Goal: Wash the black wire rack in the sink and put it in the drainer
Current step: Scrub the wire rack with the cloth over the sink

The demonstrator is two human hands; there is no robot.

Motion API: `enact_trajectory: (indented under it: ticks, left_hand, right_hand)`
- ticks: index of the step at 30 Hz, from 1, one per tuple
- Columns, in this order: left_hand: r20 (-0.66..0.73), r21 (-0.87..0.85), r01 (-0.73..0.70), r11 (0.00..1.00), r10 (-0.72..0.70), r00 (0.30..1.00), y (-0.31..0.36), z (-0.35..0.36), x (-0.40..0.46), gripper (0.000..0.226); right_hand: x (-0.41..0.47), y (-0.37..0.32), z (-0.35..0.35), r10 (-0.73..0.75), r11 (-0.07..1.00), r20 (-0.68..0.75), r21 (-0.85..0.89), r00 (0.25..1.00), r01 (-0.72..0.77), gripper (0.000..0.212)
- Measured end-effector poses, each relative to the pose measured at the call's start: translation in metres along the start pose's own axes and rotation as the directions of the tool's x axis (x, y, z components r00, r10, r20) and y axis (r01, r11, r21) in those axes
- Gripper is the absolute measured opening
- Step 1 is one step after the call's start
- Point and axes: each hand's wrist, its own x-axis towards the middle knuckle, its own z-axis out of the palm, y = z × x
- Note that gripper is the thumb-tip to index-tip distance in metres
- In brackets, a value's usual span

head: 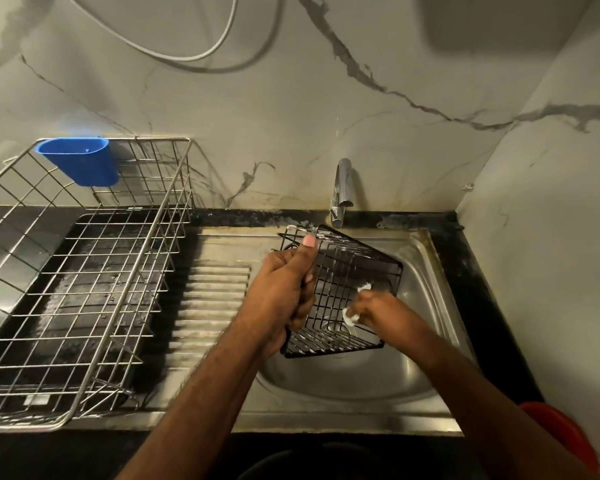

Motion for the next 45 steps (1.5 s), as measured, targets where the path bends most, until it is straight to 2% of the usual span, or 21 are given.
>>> enact_trajectory:
  ticks: [5,7,9,12,14,16,18,21,23,25,28,30,33,35,37,40,43,45]
  left_hand:
    - [0.016,-0.002,-0.022,1.000,0.022,1.000,0.001,0.004,-0.002,0.051]
    - [0.010,0.008,-0.024,1.000,0.023,1.000,0.004,0.004,-0.002,0.052]
    - [-0.008,-0.003,-0.015,1.000,0.015,1.000,0.007,0.001,-0.002,0.052]
    - [-0.018,-0.008,-0.015,1.000,0.015,1.000,0.007,-0.002,-0.002,0.052]
    - [-0.008,-0.010,-0.023,1.000,0.023,1.000,0.005,0.000,-0.003,0.052]
    - [0.002,-0.012,-0.033,0.999,0.033,0.999,0.003,0.004,-0.004,0.052]
    - [-0.001,0.008,-0.039,0.999,0.039,0.999,0.001,0.005,-0.003,0.052]
    - [-0.020,0.016,-0.032,0.999,0.032,0.999,0.001,0.002,-0.001,0.052]
    - [-0.022,0.015,-0.015,1.000,0.015,1.000,0.000,0.001,-0.001,0.052]
    - [-0.009,0.024,-0.022,0.999,0.022,1.000,0.000,0.003,0.000,0.052]
    - [0.003,0.026,-0.041,0.999,0.040,0.999,0.003,0.005,0.001,0.052]
    - [0.001,0.029,-0.029,0.999,0.029,1.000,0.006,0.004,0.001,0.053]
    - [-0.012,0.019,-0.031,0.999,0.031,0.999,0.003,0.003,0.001,0.053]
    - [-0.016,0.029,-0.032,0.999,0.032,0.999,0.000,0.005,0.001,0.052]
    - [-0.025,0.045,-0.025,0.999,0.027,0.999,-0.003,0.007,0.001,0.053]
    - [-0.039,0.026,-0.020,0.999,0.021,0.999,-0.004,0.006,0.002,0.052]
    - [-0.033,0.019,-0.013,1.000,0.013,0.999,-0.004,0.003,0.005,0.052]
    - [-0.033,0.009,-0.002,1.000,0.002,0.999,-0.004,0.002,0.006,0.052]
  right_hand:
    - [0.004,-0.002,0.008,0.031,0.988,0.005,-0.152,1.000,-0.030,0.024]
    - [0.006,-0.003,0.006,0.001,0.989,-0.002,-0.148,1.000,-0.001,0.026]
    - [0.002,-0.004,0.001,-0.032,0.988,-0.090,-0.155,0.995,0.018,0.030]
    - [0.006,0.007,-0.006,0.025,0.989,-0.317,-0.132,0.948,-0.070,0.038]
    - [0.010,0.008,-0.009,0.090,0.984,-0.348,-0.116,0.933,-0.139,0.038]
    - [0.012,0.004,-0.003,0.095,0.983,-0.264,-0.127,0.960,-0.132,0.034]
    - [0.009,-0.003,0.009,0.040,0.988,-0.106,-0.147,0.994,-0.055,0.029]
    - [0.006,-0.002,0.019,0.030,0.999,0.081,0.033,0.996,-0.033,0.023]
    - [0.009,0.001,0.014,0.042,0.995,0.125,0.080,0.991,-0.052,0.022]
    - [0.012,0.001,0.008,0.051,0.998,0.056,-0.027,0.997,-0.050,0.024]
    - [0.016,0.000,-0.006,-0.007,0.955,-0.203,-0.292,0.979,-0.054,0.037]
    - [0.018,0.009,-0.013,0.013,0.931,-0.305,-0.343,0.952,-0.123,0.044]
    - [0.017,0.014,-0.015,0.040,0.931,-0.323,-0.332,0.946,-0.152,0.050]
    - [0.016,0.010,-0.009,0.078,0.947,-0.318,-0.274,0.945,-0.170,0.048]
    - [0.014,0.004,-0.003,0.159,0.970,-0.302,-0.129,0.940,-0.206,0.034]
    - [0.012,-0.002,0.007,0.249,0.968,-0.110,0.061,0.962,-0.244,0.024]
    - [0.000,-0.003,0.008,0.187,0.953,0.070,0.227,0.980,-0.198,0.020]
    - [-0.006,0.002,-0.001,0.177,0.929,0.137,0.305,0.975,-0.211,0.018]
